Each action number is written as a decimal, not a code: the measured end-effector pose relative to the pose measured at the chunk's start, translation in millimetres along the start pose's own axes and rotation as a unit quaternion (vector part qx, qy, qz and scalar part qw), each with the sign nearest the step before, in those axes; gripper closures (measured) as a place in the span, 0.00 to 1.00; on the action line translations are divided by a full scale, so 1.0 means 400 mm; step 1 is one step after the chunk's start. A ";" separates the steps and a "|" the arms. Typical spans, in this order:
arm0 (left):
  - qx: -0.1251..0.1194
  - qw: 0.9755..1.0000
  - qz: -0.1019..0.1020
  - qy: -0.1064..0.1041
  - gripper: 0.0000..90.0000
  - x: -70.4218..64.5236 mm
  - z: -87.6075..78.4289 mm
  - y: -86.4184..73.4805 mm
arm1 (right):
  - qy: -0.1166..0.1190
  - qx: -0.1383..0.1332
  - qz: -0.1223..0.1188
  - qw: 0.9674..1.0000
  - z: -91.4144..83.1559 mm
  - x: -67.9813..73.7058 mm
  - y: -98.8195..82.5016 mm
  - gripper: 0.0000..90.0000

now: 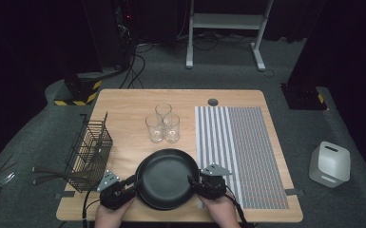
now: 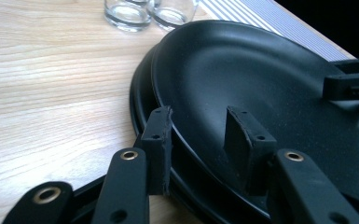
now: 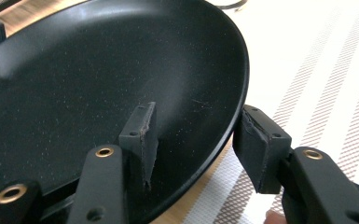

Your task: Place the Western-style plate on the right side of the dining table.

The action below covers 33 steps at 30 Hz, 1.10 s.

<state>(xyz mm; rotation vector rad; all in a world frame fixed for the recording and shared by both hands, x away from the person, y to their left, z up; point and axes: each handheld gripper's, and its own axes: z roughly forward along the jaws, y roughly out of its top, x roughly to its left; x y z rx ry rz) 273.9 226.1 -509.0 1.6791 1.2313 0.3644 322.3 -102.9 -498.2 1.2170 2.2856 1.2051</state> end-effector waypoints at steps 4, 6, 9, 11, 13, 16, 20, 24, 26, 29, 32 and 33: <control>0.005 1.000 0.007 -0.010 0.69 -0.010 0.014 0.000 | -0.003 -0.008 0.003 1.000 -0.010 -0.016 0.004 0.56; 0.008 1.000 0.013 -0.010 0.69 -0.014 0.020 0.000 | -0.002 -0.011 0.004 1.000 -0.015 -0.024 0.005 0.56; 0.015 1.000 0.004 -0.016 0.68 -0.006 0.026 -0.003 | 0.007 -0.014 0.010 1.000 -0.020 -0.031 0.001 0.54; 0.013 1.000 -0.001 -0.022 0.69 -0.002 0.025 -0.004 | 0.011 -0.013 0.014 1.000 -0.023 -0.032 -0.003 0.53; 0.012 1.000 -0.001 -0.022 0.68 -0.003 0.025 -0.004 | 0.018 -0.012 0.021 1.000 -0.025 -0.032 -0.011 0.51; 0.014 1.000 -0.007 -0.027 0.66 -0.003 0.025 -0.003 | 0.024 -0.012 0.030 0.999 -0.032 -0.033 -0.019 0.51; 0.018 0.999 -0.026 -0.042 0.62 0.003 0.024 0.001 | 0.027 -0.013 0.031 0.999 -0.038 -0.034 -0.024 0.51; 0.017 0.999 -0.024 -0.042 0.62 0.002 0.024 -0.001 | 0.034 -0.011 0.027 0.999 -0.042 -0.028 -0.025 0.57; 0.016 0.999 -0.021 -0.040 0.62 0.001 0.024 -0.001 | 0.030 -0.009 0.025 0.999 -0.042 -0.026 -0.023 0.57; 0.014 0.999 -0.019 -0.043 0.62 0.004 0.023 -0.003 | 0.025 -0.012 0.019 0.999 -0.042 -0.024 -0.023 0.57; 0.013 0.999 -0.018 -0.042 0.63 0.004 0.023 -0.003 | 0.023 -0.013 0.014 1.000 -0.041 -0.024 -0.022 0.58; 0.013 0.999 -0.018 -0.042 0.63 0.005 0.023 -0.004 | 0.024 -0.015 0.012 1.000 -0.041 -0.025 -0.023 0.58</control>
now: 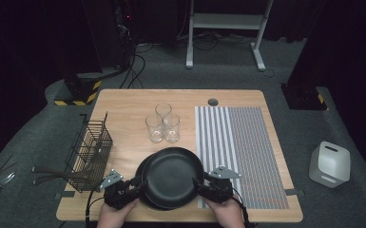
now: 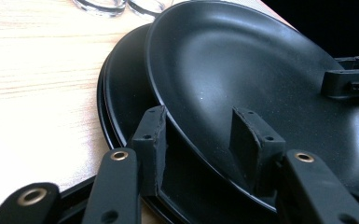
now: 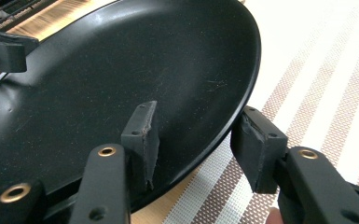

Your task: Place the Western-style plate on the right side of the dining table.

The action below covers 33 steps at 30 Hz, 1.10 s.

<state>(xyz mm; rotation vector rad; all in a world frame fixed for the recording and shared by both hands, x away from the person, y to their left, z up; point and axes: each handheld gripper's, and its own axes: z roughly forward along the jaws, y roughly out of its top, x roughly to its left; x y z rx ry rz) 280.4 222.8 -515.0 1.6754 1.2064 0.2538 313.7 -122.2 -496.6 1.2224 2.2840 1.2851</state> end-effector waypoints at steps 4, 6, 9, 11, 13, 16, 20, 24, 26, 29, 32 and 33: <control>-0.002 1.000 -0.005 -0.002 0.64 0.002 0.000 -0.001 | 0.007 -0.015 0.003 1.000 -0.002 -0.004 -0.011 0.59; -0.003 1.000 -0.005 -0.001 0.65 0.003 0.000 -0.002 | 0.007 -0.016 0.002 1.000 -0.002 -0.004 -0.012 0.59; -0.004 1.000 0.002 0.006 0.66 0.000 0.001 -0.002 | 0.007 -0.015 0.003 1.000 -0.002 -0.004 -0.011 0.59; -0.004 1.000 0.003 0.011 0.66 -0.005 0.002 -0.003 | 0.007 -0.016 0.002 1.000 -0.002 -0.004 -0.012 0.59; -0.005 1.000 0.005 0.014 0.66 -0.006 0.001 -0.004 | 0.008 -0.017 0.002 1.000 -0.002 -0.004 -0.013 0.58; -0.006 1.000 0.006 0.014 0.66 -0.007 0.001 -0.005 | 0.016 -0.021 0.005 1.000 0.000 -0.010 -0.015 0.58; -0.007 1.000 0.009 0.013 0.66 -0.005 0.000 -0.005 | 0.011 -0.023 0.003 1.000 0.002 -0.007 -0.016 0.58; -0.009 1.000 0.010 0.009 0.66 -0.006 -0.002 -0.007 | 0.011 -0.031 -0.002 0.999 0.006 -0.011 -0.018 0.58; -0.009 1.000 0.010 0.008 0.66 -0.006 -0.003 -0.008 | 0.013 -0.033 -0.002 0.999 0.008 -0.014 -0.019 0.58; -0.008 1.000 0.014 0.007 0.66 -0.007 -0.004 -0.008 | 0.010 -0.035 -0.006 0.999 0.007 -0.015 -0.018 0.58; -0.005 1.000 0.015 0.007 0.66 -0.009 -0.006 -0.009 | 0.007 -0.033 -0.006 0.999 0.007 -0.015 -0.017 0.58; -0.005 1.000 0.013 0.007 0.66 -0.010 -0.005 -0.009 | 0.007 -0.030 -0.003 1.000 0.007 -0.015 -0.015 0.58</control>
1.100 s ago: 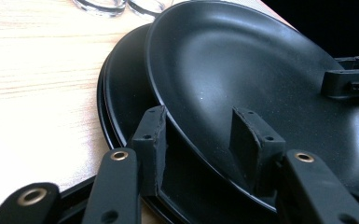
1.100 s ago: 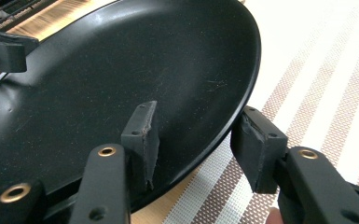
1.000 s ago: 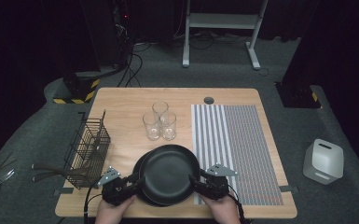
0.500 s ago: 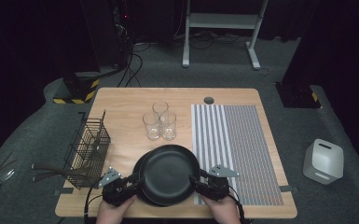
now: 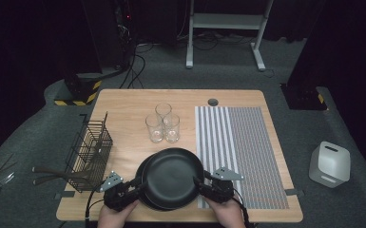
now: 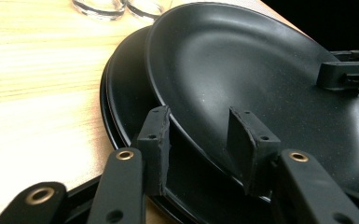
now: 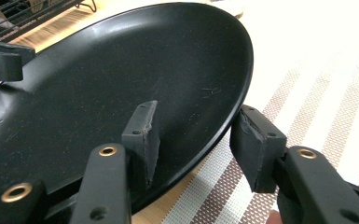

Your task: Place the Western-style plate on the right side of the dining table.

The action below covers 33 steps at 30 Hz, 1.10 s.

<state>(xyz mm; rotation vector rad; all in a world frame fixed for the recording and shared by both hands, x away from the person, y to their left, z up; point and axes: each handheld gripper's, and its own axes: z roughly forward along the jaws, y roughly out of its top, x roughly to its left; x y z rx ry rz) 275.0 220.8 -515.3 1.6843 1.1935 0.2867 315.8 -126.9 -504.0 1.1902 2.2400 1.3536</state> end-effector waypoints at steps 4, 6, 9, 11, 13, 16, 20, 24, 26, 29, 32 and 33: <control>0.003 1.000 -0.006 0.001 0.66 0.001 0.001 0.003 | -0.001 0.007 0.007 1.000 0.000 0.000 0.005 0.59; 0.002 1.000 -0.008 0.005 0.67 0.002 0.004 0.004 | 0.000 0.013 0.008 1.000 0.000 -0.001 0.010 0.59; 0.002 1.000 -0.002 0.017 0.69 0.001 0.011 0.007 | -0.001 0.020 0.011 1.000 0.005 -0.005 0.019 0.61; 0.004 1.000 0.009 0.025 0.70 -0.002 0.016 0.009 | -0.007 0.024 0.007 1.000 0.014 -0.010 0.032 0.62; 0.004 0.999 0.015 0.032 0.70 -0.006 0.019 0.008 | -0.013 0.028 0.002 1.000 0.025 -0.017 0.048 0.63; 0.002 0.999 0.033 0.044 0.70 -0.012 0.022 0.005 | -0.024 0.029 -0.009 0.999 0.042 -0.024 0.070 0.65; -0.004 0.998 0.039 0.047 0.69 -0.016 0.023 0.001 | -0.024 0.027 -0.009 0.999 0.054 -0.028 0.077 0.65; -0.006 0.998 0.045 0.050 0.69 -0.018 0.023 -0.001 | -0.027 0.022 0.004 0.999 0.036 -0.018 0.067 0.55; -0.008 0.998 0.044 0.050 0.69 -0.018 0.024 -0.002 | -0.030 0.016 0.012 0.999 0.013 -0.003 0.052 0.50; -0.009 0.998 0.041 0.050 0.69 -0.019 0.024 -0.003 | -0.032 0.017 0.023 0.999 -0.009 0.012 0.024 0.49; -0.010 0.998 0.039 0.049 0.69 -0.019 0.024 -0.003 | -0.021 0.020 0.037 0.999 -0.018 0.029 -0.001 0.49; -0.009 0.998 0.040 0.047 0.69 -0.017 0.023 -0.003 | -0.017 0.021 0.041 0.999 -0.019 0.035 -0.006 0.52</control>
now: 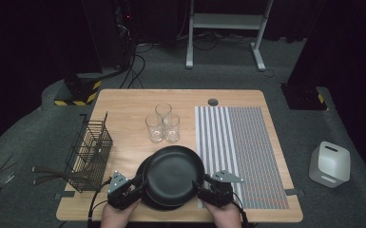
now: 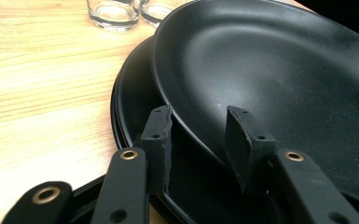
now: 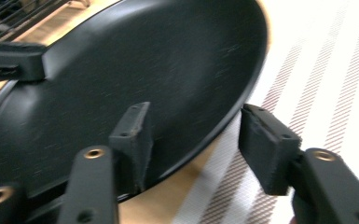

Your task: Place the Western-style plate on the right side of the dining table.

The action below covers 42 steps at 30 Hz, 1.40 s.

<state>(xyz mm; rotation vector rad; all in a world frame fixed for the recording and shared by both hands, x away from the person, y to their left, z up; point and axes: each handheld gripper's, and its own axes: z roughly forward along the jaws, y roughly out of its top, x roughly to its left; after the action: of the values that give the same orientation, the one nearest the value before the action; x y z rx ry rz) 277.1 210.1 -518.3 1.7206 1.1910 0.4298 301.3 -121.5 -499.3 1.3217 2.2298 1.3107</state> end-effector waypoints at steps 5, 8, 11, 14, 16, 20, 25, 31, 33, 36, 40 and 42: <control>-0.001 1.000 -0.007 -0.007 0.70 0.004 0.001 0.000 | -0.004 0.013 0.008 1.000 0.013 0.012 0.010 0.55; 0.000 1.000 -0.009 -0.010 0.68 0.004 0.007 0.001 | -0.016 0.008 -0.003 1.000 0.026 0.002 0.038 0.56; 0.001 1.000 -0.002 -0.006 0.67 0.000 0.015 0.002 | -0.020 -0.004 -0.019 1.000 0.040 -0.010 0.070 0.59; 0.003 1.000 -0.001 -0.008 0.66 0.001 0.017 0.003 | -0.019 -0.013 -0.033 0.999 0.053 -0.021 0.098 0.60; 0.002 1.000 0.001 -0.007 0.65 0.000 0.018 0.003 | -0.019 -0.015 -0.038 0.999 0.061 -0.024 0.107 0.60; 0.000 1.000 -0.001 -0.007 0.64 0.000 0.021 0.003 | -0.017 -0.014 -0.030 0.999 0.068 -0.032 0.102 0.60; 0.000 1.000 -0.001 -0.006 0.62 0.000 0.024 0.005 | -0.017 -0.015 -0.025 0.999 0.068 -0.037 0.091 0.60; 0.004 1.000 -0.005 -0.009 0.59 0.001 0.032 0.010 | -0.023 -0.011 -0.027 0.999 0.066 -0.044 0.082 0.59; 0.010 1.000 -0.010 -0.012 0.58 0.001 0.037 0.014 | -0.024 -0.010 -0.023 0.999 0.065 -0.047 0.077 0.59; 0.012 1.000 -0.007 -0.016 0.58 0.004 0.039 0.015 | -0.022 -0.015 -0.025 0.999 0.062 -0.048 0.072 0.58; 0.016 1.000 -0.007 -0.021 0.57 0.006 0.041 0.017 | -0.013 -0.012 -0.018 1.000 0.060 -0.043 0.064 0.53; 0.019 1.000 -0.007 -0.023 0.57 0.007 0.042 0.019 | -0.013 -0.012 -0.015 1.000 0.054 -0.037 0.057 0.52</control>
<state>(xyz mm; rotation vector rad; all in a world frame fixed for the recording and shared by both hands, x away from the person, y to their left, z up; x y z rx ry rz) 294.5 203.7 -520.5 1.7441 1.1831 0.3595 335.8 -116.5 -497.0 1.2844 2.2004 1.2992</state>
